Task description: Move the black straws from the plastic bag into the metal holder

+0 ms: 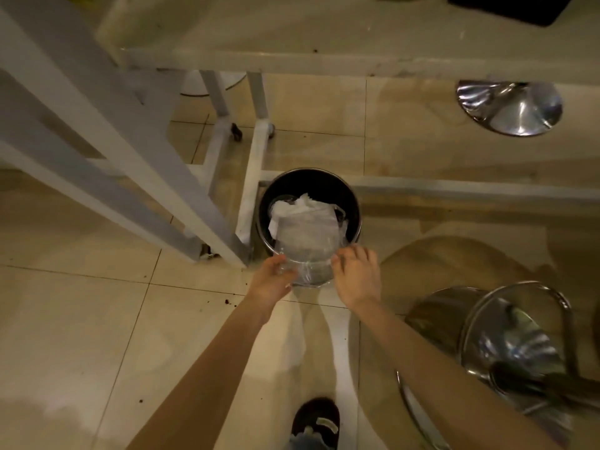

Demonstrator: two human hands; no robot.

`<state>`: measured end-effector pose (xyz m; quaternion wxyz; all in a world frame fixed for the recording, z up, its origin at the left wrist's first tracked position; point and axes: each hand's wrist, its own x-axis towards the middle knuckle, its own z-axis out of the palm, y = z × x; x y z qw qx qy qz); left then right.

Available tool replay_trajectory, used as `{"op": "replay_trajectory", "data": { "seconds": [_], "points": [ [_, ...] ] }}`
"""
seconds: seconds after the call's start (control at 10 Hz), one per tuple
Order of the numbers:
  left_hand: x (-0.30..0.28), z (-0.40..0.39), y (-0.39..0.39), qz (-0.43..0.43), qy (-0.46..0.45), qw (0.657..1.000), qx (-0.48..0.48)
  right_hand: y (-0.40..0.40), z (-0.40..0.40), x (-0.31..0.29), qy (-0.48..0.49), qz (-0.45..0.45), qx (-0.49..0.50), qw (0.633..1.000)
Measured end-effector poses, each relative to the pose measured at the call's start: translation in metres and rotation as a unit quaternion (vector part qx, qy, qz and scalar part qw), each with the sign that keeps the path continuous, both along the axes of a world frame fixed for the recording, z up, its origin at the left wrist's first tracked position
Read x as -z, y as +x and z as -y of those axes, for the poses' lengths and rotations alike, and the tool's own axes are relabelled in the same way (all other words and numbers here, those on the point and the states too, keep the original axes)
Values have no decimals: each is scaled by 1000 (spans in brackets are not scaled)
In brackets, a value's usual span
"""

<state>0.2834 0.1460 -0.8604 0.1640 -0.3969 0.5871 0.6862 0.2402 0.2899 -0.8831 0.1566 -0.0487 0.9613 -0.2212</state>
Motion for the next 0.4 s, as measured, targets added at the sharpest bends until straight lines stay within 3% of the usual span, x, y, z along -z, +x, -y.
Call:
{"op": "replay_trajectory", "data": {
  "seconds": [0.2, 0.4],
  "points": [
    [-68, -12, 5, 29, -107, 987, 116, -3, -9, -64, -32, 76, 4, 997],
    [-191, -17, 3, -23, -126, 983, 132, 2, -18, -179, -127, 121, 8, 984]
  ]
}}
